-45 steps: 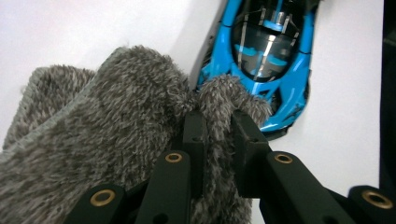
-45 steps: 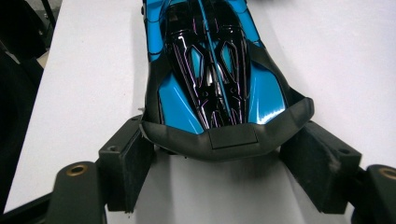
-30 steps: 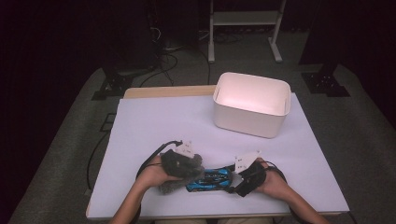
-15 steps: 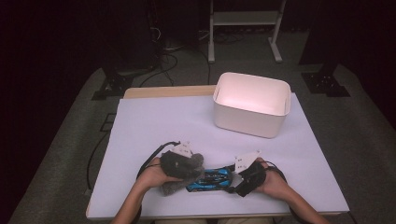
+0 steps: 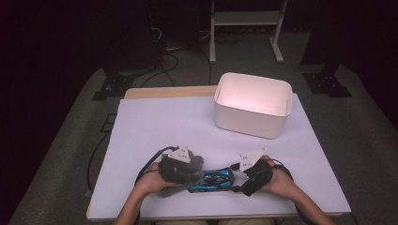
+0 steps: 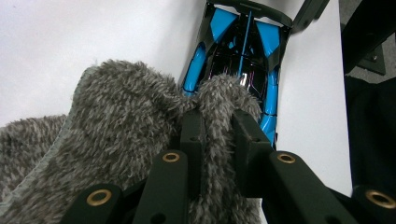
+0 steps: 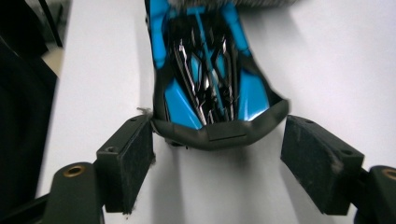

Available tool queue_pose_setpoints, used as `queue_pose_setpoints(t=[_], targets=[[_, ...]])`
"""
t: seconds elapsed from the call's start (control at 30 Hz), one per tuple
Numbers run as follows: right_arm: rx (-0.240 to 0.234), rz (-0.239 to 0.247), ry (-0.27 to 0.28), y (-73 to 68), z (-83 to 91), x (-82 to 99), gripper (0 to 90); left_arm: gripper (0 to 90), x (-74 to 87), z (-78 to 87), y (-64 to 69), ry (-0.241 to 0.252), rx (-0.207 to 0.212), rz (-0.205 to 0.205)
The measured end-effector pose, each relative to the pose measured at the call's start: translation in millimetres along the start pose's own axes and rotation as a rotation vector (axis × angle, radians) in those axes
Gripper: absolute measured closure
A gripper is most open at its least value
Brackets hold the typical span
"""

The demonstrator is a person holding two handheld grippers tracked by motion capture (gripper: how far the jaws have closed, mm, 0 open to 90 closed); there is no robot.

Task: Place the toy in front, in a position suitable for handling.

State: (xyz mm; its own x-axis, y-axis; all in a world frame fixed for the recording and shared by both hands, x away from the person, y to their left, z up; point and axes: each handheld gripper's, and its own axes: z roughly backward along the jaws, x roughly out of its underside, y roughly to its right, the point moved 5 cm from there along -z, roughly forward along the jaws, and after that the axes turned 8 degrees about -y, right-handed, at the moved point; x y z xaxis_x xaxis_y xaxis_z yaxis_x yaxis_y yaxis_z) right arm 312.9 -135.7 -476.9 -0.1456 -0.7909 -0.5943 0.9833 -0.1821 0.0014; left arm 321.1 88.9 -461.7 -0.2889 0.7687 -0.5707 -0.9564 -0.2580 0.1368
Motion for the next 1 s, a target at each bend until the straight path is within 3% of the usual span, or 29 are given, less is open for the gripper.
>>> queue_pose_setpoints(t=[0.17, 0.57, 0.87, 1.0], targets=[[-0.047, -0.033, 0.032, 4.6, 10.7, -12.6, 24.7, 76.1, -1.5, -0.9, 0.9, -0.004, -0.004, -0.003], [-0.091, -0.058, -0.063, 18.4, -10.2, -27.4, 30.0, 76.0, -1.1, -0.9, 0.5, 0.001, 0.0, -0.005], [-0.222, -0.228, -0.07, 26.9, -16.4, -20.7, 31.4, 75.5, -3.2, -0.2, 1.3, -0.016, -0.007, -0.016], [-0.257, -0.252, -0.056, 26.3, -17.4, -19.9, 35.2, 75.3, -4.3, 2.7, 0.2, -0.016, -0.023, -0.018]])
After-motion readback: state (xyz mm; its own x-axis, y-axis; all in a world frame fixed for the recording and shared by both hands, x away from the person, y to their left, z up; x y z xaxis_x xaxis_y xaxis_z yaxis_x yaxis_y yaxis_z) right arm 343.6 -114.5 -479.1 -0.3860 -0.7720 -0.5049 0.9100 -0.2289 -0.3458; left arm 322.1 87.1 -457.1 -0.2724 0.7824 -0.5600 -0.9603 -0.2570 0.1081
